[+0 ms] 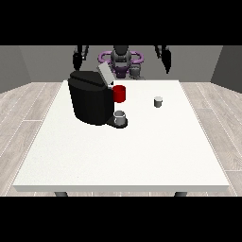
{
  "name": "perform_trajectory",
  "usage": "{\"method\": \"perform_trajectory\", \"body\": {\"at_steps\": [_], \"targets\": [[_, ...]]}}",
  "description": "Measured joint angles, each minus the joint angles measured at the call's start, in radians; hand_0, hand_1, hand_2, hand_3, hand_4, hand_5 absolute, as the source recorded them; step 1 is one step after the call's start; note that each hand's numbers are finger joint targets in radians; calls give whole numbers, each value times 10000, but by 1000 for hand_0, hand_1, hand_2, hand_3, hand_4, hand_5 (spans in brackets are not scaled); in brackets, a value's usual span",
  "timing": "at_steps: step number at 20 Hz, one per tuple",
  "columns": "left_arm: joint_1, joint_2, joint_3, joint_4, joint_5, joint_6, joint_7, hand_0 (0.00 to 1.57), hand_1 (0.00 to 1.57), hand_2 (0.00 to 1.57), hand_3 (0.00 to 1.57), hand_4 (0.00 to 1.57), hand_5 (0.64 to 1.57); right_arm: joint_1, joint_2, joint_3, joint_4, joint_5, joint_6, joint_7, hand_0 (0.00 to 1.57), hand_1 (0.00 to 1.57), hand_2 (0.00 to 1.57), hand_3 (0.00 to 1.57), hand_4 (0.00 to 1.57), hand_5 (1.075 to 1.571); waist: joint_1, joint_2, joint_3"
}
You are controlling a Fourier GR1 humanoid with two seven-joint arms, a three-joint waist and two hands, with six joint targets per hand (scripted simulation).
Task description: Insert the coffee pod into the coffee machine and close the lid
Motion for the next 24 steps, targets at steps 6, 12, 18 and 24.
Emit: {"method": "perform_trajectory", "body": {"at_steps": [6,12,18,24], "targets": [[319,127,-37,-112,404,-867,-1044,0,0,0,0,240,1571,116,0,-142,307,-196,184,36,0,0,0,0,128,1571,123,-74,-251],[-41,959,221,71,49,-1363,-1581,0,0,0,0,0,1571,-36,648,-422,281,-142,-891,-800,0,0,0,0,217,1571,-209,63,-305],[-1090,1917,871,987,-170,-1750,-1278,0,0,0,0,0,1571,-482,750,-475,249,-254,-1008,-1052,0,0,0,0,174,1571,-597,596,-316],[-2266,2429,1305,2523,-338,-1944,-909,0,0,0,0,0,1571,-815,768,-273,-1,-307,-858,-929,0,0,0,0,118,1571,-1199,1164,-323]]}}
